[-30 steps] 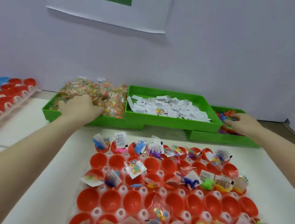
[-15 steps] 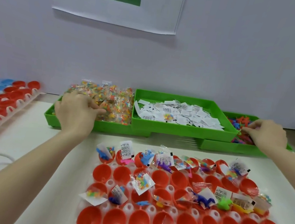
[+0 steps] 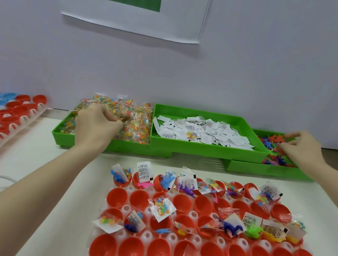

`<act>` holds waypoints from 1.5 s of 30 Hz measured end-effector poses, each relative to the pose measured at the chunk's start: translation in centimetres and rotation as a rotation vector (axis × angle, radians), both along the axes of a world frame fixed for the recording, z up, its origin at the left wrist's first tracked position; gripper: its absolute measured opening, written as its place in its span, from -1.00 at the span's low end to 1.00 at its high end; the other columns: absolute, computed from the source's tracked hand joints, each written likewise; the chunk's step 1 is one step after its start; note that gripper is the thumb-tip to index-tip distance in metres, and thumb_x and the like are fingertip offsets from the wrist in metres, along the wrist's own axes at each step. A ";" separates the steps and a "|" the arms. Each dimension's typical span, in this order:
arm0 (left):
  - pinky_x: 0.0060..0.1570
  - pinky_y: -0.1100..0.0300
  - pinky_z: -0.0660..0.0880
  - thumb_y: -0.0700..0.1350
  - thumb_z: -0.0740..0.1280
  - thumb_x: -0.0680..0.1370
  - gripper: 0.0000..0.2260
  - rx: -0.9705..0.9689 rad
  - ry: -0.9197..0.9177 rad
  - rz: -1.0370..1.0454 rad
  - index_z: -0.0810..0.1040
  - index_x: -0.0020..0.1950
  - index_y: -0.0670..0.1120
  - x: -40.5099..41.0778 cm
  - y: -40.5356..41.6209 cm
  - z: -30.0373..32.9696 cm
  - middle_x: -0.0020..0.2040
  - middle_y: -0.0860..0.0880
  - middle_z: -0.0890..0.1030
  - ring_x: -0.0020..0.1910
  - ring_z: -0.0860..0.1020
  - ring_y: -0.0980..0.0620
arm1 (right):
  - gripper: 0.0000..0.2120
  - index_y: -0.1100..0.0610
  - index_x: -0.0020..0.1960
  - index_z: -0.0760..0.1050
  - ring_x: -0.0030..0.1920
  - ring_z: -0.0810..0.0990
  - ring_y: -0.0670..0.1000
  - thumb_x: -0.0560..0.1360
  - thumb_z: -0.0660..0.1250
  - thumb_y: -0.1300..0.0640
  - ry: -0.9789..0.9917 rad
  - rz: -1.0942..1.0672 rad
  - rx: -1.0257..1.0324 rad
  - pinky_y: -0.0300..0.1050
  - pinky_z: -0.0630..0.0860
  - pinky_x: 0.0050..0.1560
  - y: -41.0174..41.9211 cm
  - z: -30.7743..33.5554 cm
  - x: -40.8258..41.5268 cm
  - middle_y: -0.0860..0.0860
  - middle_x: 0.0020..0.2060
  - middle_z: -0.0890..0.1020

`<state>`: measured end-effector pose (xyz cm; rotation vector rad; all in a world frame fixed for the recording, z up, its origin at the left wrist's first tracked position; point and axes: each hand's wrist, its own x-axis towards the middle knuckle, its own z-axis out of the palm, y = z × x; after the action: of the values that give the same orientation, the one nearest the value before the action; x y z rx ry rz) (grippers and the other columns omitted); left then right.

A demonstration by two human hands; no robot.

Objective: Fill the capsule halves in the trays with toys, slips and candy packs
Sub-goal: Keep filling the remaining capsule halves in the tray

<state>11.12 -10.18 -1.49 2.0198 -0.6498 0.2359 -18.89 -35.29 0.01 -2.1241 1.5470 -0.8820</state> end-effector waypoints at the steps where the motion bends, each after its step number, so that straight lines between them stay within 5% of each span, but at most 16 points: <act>1: -0.14 0.14 0.41 -0.20 0.44 0.37 -0.86 -0.011 0.009 0.001 0.49 -0.31 -0.09 0.0 0.0 -0.1 -0.27 -0.06 0.56 -0.18 0.53 -0.07 | -0.76 0.29 0.15 0.44 -0.01 0.56 0.20 0.49 0.24 0.28 0.001 0.002 0.010 -0.05 0.42 -0.06 0.0 0.1 0.1 0.26 -0.10 0.61; 7: -0.21 0.10 0.38 -0.10 0.53 0.32 -0.67 -0.079 0.039 -0.060 0.38 -0.17 -0.11 0.1 0.4 -0.6 -0.24 -0.07 0.54 -0.24 0.51 -0.07 | -0.69 0.34 -0.05 0.57 -0.51 0.33 0.11 0.51 0.06 0.29 -0.058 -0.054 0.065 -0.17 0.27 -0.48 0.5 1.8 1.1 -0.02 -0.76 0.35; 10: -0.20 0.08 0.41 -0.10 0.53 0.32 -0.68 -0.101 0.065 -0.073 0.42 -0.12 -0.12 0.2 0.6 -0.5 -0.20 -0.09 0.53 -0.20 0.53 -0.12 | -0.70 0.52 0.02 0.48 -0.52 0.39 0.10 0.53 0.11 0.29 -0.027 0.003 0.080 -0.20 0.35 -0.49 0.7 2.0 1.5 0.19 -0.53 0.46; 13: -0.06 -0.01 0.50 -0.13 0.51 0.35 -0.70 -0.167 0.087 -0.066 0.46 -0.04 -0.10 0.0 0.7 -0.4 -0.14 -0.12 0.55 -0.12 0.54 -0.13 | -0.75 0.36 0.19 0.44 -0.60 0.50 -0.08 0.54 0.19 0.30 -0.064 0.078 0.079 -0.21 0.49 -0.40 0.7 1.8 1.8 0.29 -0.09 0.57; 17: -0.10 0.09 0.51 -0.12 0.43 0.44 -0.82 -0.344 0.104 -0.069 0.48 -0.04 -0.08 -1.6 1.4 0.2 -0.07 -0.11 0.58 -0.13 0.54 -0.08 | -0.68 0.21 0.23 0.42 -0.31 0.53 0.08 0.51 0.17 0.37 -0.177 0.103 0.011 0.06 0.52 -0.12 0.3 2.3 2.9 0.23 -0.06 0.57; 21: -0.22 0.34 0.45 -0.11 0.42 0.45 -0.91 -0.470 0.214 -0.131 0.54 -0.11 -0.08 -4.1 3.3 0.4 -0.18 -0.08 0.61 -0.26 0.55 0.03 | -0.63 0.19 0.01 0.57 -0.34 0.38 0.03 0.46 0.03 0.41 -0.063 0.211 0.076 -0.27 0.32 -0.45 1.4 3.3 6.1 0.03 -0.20 0.50; 23: -0.26 0.35 0.45 -0.10 0.43 0.42 -0.93 -0.509 0.283 -0.195 0.56 -0.20 -0.06 -5.4 4.3 0.8 -0.29 -0.02 0.61 -0.37 0.53 0.16 | -0.71 0.21 -0.05 0.57 -0.29 0.45 0.02 0.49 0.07 0.34 0.034 0.304 0.088 -0.20 0.37 -0.30 2.5 3.3 8.1 0.10 -0.03 0.55; 25: -0.35 0.44 0.45 -0.07 0.42 0.38 -0.92 -0.546 0.329 -0.255 0.57 -0.26 -0.04 -6.3 5.0 1.3 -0.42 0.08 0.60 -0.48 0.49 0.24 | -0.71 0.36 0.05 0.54 -0.01 0.53 0.21 0.53 0.17 0.16 0.139 0.364 0.081 -0.02 0.46 -0.01 3.5 3.0 9.6 0.23 0.13 0.57; 29: -0.29 0.47 0.46 0.06 0.36 0.32 -0.84 -0.567 0.335 -0.297 0.59 -0.28 -0.02 -6.9 5.7 2.6 -0.46 0.15 0.59 -0.44 0.50 0.27 | -0.63 0.20 0.05 0.58 -0.14 0.55 0.05 0.49 0.28 -0.09 0.368 0.440 0.077 -0.10 0.46 -0.13 4.7 2.0 11.0 0.08 -0.07 0.65; 31: -0.28 0.50 0.45 0.04 0.37 0.36 -0.87 -0.559 0.340 -0.307 0.60 -0.27 0.00 -6.8 5.8 2.8 -0.43 0.18 0.61 -0.41 0.51 0.30 | -0.66 0.17 -0.02 0.61 -0.05 0.60 0.07 0.46 0.32 -0.10 0.411 0.419 0.071 -0.04 0.52 -0.02 4.8 1.5 11.2 0.10 -0.07 0.66; 38: -0.34 0.53 0.40 -0.23 0.37 0.46 -0.85 -0.515 0.327 -0.356 0.59 -0.20 0.03 -6.8 5.9 3.1 -0.35 0.13 0.61 -0.40 0.53 0.31 | -0.81 0.17 -0.24 0.48 -0.13 0.49 0.06 0.33 0.49 0.18 0.059 0.346 0.126 -0.05 0.44 -0.05 4.4 1.7 11.0 0.01 -0.28 0.52; 41: -0.33 0.53 0.41 -0.25 0.37 0.46 -0.85 -0.497 0.331 -0.382 0.59 -0.20 0.02 -7.1 5.8 3.2 -0.42 0.17 0.61 -0.42 0.56 0.29 | -0.79 0.12 -0.36 0.48 -0.25 0.47 -0.02 0.32 0.51 0.16 -0.022 0.354 0.143 -0.10 0.39 -0.11 4.2 2.2 10.4 -0.01 -0.36 0.54; 45: -0.31 0.53 0.42 -0.25 0.37 0.46 -0.86 -0.489 0.327 -0.398 0.59 -0.18 0.00 -7.4 5.8 3.3 -0.27 0.07 0.62 -0.41 0.56 0.29 | -0.81 0.11 -0.37 0.50 -0.29 0.46 -0.05 0.35 0.48 0.18 -0.032 0.315 0.104 -0.12 0.36 -0.13 3.9 2.5 9.7 -0.03 -0.39 0.54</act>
<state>3.71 -4.37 1.78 1.3861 -0.6902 -0.1596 -9.16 -31.41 2.49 -2.1860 1.1702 -0.7067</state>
